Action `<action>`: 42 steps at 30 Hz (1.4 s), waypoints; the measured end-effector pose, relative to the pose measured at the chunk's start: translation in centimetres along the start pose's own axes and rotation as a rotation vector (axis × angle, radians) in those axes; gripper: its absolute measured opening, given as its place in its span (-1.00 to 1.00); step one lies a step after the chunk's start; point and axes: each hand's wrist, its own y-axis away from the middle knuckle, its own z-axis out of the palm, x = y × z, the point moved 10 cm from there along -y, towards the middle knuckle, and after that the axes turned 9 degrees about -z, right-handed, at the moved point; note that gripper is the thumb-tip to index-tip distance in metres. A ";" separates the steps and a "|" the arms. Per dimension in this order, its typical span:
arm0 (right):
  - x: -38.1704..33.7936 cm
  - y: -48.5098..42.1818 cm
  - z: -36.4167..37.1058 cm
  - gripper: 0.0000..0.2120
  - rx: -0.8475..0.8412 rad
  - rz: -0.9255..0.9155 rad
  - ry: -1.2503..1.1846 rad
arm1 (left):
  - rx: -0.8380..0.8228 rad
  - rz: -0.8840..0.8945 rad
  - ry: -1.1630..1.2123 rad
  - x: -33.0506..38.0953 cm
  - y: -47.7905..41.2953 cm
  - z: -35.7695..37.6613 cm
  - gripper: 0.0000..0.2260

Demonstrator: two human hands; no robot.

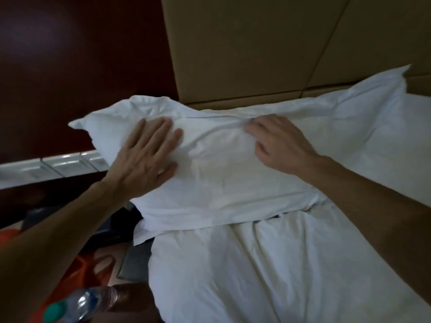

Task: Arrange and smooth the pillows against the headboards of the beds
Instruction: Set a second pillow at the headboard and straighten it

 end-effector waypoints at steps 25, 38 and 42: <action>-21.2 4.6 21.2 -0.75 -0.332 -0.358 -0.012 | -0.668 -0.443 0.438 9.8 20.5 20.1 -0.50; -9.8 13.3 26.3 -0.44 -0.579 0.160 -0.005 | -0.725 -0.592 0.235 6.1 21.7 23.3 -0.46; -8.2 15.7 27.9 -0.35 -0.703 0.184 -0.081 | -0.789 -0.502 0.185 5.4 22.7 25.5 -0.56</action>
